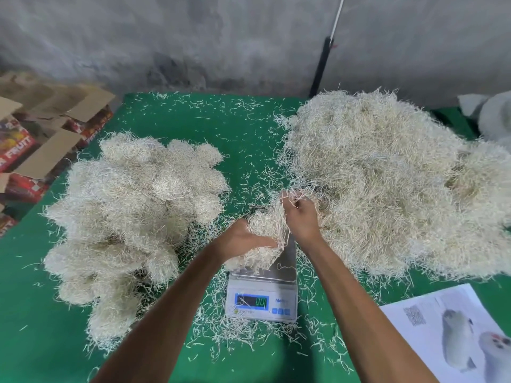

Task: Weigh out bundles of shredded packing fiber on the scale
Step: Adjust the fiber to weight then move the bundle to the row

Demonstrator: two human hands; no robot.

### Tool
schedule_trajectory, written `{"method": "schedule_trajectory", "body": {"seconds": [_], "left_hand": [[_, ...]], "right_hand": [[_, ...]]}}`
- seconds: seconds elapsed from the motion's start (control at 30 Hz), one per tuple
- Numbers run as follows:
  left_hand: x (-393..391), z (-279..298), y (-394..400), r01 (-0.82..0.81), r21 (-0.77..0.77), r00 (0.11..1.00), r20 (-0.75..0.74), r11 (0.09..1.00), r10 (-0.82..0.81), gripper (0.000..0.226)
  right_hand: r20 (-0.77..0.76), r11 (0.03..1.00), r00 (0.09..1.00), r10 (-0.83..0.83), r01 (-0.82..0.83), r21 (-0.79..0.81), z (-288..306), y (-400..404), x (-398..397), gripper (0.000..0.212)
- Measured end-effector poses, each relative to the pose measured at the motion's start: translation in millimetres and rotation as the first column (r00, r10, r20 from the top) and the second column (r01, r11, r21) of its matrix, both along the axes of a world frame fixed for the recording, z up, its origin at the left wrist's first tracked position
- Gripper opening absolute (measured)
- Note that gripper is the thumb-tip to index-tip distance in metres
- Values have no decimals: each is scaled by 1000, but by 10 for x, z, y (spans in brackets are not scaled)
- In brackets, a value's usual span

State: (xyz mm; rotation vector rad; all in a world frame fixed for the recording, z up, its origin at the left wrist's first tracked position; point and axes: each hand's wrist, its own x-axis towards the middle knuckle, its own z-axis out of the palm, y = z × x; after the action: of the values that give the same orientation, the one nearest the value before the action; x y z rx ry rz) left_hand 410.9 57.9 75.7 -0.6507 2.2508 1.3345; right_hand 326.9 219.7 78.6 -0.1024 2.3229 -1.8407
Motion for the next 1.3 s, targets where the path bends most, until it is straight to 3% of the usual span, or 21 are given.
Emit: {"method": "schedule_trajectory", "body": {"seconds": [0.07,0.2,0.27,0.37,0.43,0.5,0.6,0.67,0.73,0.8,0.9,1.0,1.07,1.1,1.2,1.3], "left_hand": [[5,-1,21,-39,69,999,1,997,39,148],[-117,-143,232,-257,114,952,-138,960,272,95],[-131,-146,170,-314,112,919,-215,943,332,88],[-161,-74,64,-307,56,889,-340,950,308,75],[-245,-3,111,-249,4,899,-371,969,232,60],[-320,50,111,-255,-1,894,-381,967,236,65],[-334,45,44,-239,-15,903,-370,971,217,71],[-326,-22,47,-195,-15,913,-368,981,176,56],[-342,-73,47,-252,40,892,-377,967,248,47],[-352,-83,34,-264,55,890,-372,963,265,49],[-357,-131,-6,-234,81,904,-348,969,248,44],[-368,-129,23,-309,139,874,-350,941,339,53],[-342,-186,58,-268,123,891,-344,955,295,49],[-331,-190,-11,-302,135,876,-350,944,330,52],[-209,-212,-489,-554,131,751,-347,822,561,88],[-86,-363,-581,-572,118,744,-343,812,573,101]], "right_hand": [[-12,1000,1000,7,-7,-12,-73,-31,93,40],[-144,998,988,51,-45,43,-261,-134,271,23],[-137,999,990,33,-28,43,-255,-10,157,18],[-113,990,984,-139,142,12,-235,63,55,16],[-64,990,989,-135,138,41,-248,-16,100,20],[-80,989,987,-137,141,46,-242,-72,113,13],[-133,973,965,-227,230,5,-168,-41,56,26],[-94,988,983,-155,157,8,-140,-44,50,19],[-35,980,979,-199,198,-29,-140,-56,30,16],[-29,971,972,-234,232,-65,-152,-34,29,16],[-56,991,990,-127,125,-40,-141,-1,15,18],[-82,980,976,-201,200,-14,-142,-30,-5,26],[-17,994,994,-107,107,14,-182,-33,31,15],[-13,992,992,-122,123,17,-193,24,-1,13],[-36,922,922,-387,386,-16,-160,522,-276,19],[-58,926,925,-376,376,-5,-105,641,-348,26]]}}
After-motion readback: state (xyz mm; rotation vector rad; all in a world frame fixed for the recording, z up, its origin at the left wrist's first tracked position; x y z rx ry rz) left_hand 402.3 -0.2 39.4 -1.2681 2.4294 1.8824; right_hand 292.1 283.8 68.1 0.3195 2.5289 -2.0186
